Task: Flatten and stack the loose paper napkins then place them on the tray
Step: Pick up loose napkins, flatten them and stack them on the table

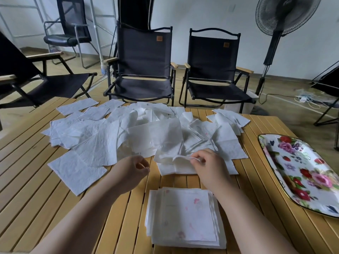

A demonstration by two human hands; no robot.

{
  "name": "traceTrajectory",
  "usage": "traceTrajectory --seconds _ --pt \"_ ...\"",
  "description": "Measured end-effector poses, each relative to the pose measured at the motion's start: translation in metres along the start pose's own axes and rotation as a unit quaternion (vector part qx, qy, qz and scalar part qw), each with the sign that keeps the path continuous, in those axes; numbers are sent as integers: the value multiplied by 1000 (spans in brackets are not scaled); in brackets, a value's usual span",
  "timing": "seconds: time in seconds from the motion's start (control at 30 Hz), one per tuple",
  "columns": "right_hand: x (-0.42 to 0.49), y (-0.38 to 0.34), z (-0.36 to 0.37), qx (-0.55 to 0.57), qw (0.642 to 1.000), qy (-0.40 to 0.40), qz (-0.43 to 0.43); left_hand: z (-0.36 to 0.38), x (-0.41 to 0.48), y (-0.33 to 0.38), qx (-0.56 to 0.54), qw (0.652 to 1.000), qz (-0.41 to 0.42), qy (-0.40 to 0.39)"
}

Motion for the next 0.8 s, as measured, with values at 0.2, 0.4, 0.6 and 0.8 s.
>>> traceTrajectory --seconds 0.2,0.4,0.6,0.8 --pt "-4 -41 -26 86 993 47 -63 -3 -6 16 -53 996 68 20" --pt "-14 -66 -42 216 974 41 -53 -2 -28 32 -118 988 91 -38" --pt "-21 -63 -54 328 941 76 15 10 -44 39 -342 909 15 -236" --pt "-25 -50 -64 325 935 128 65 16 -55 41 -399 857 -26 -324"
Point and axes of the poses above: each hand's wrist, its own x-axis towards the middle knuckle, its own z-axis out of the palm, y = z × x, the point moved 7 cm from there along x, towards the middle knuckle, and after that the axes turned 15 degrees about -z, right-handed, at the moved point
